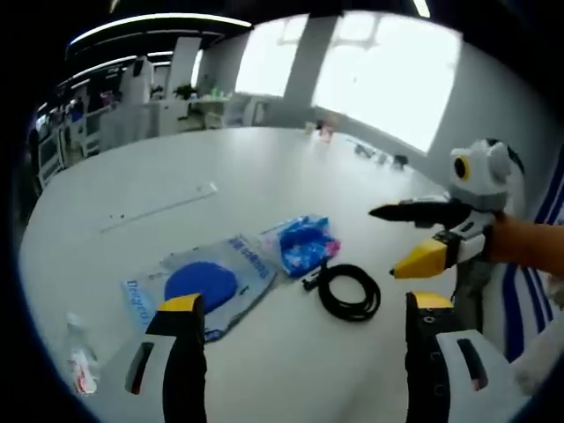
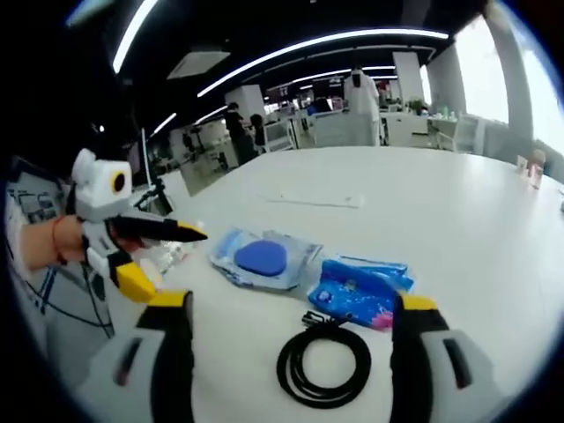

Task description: Arrange the tabletop items into an orderly group along one side of the table until the central work area is clear of visible clutter.

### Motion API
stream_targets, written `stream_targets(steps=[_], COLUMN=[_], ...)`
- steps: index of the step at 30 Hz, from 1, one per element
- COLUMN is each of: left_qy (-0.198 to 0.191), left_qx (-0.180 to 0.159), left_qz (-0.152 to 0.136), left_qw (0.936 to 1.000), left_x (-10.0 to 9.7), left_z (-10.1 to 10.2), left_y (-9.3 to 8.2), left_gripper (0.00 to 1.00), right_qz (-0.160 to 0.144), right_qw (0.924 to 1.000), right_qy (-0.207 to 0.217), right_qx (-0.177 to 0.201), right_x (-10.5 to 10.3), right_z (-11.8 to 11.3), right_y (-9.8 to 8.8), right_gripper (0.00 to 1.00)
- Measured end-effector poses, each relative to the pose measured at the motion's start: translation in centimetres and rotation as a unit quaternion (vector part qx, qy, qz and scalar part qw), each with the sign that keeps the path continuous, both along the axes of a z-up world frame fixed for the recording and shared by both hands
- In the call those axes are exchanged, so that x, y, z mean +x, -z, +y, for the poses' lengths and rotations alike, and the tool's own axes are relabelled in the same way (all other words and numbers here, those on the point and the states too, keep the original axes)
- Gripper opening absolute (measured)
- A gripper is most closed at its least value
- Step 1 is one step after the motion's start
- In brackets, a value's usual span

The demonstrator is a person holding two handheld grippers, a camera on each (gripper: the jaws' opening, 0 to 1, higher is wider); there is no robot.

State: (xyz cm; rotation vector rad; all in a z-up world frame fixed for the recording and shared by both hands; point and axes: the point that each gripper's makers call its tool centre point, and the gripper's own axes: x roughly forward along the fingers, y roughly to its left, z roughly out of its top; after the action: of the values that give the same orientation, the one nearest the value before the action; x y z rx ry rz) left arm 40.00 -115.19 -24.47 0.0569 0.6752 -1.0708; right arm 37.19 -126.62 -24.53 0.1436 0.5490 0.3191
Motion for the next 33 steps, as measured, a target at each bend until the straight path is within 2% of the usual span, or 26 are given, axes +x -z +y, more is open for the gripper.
stream_targets(steps=[19,33], left_qy=[-0.061,-0.081], left_qx=[-0.014,-0.014], left_qz=[-0.040,-0.066], left_qw=[0.9972,0.9944], left_x=[1.1,1.2], left_z=[11.3,17.7], left_y=[-4.7,-7.2], left_gripper=[0.94,0.92], right_qz=[-0.028,-0.056], right_qw=[0.9989,0.9956], right_qy=[-0.037,-0.075], right_qx=[-0.006,-0.007], right_x=[1.7,3.8], right_z=[6.4,13.0], right_y=[-3.2,-6.6], right_gripper=[0.92,0.93])
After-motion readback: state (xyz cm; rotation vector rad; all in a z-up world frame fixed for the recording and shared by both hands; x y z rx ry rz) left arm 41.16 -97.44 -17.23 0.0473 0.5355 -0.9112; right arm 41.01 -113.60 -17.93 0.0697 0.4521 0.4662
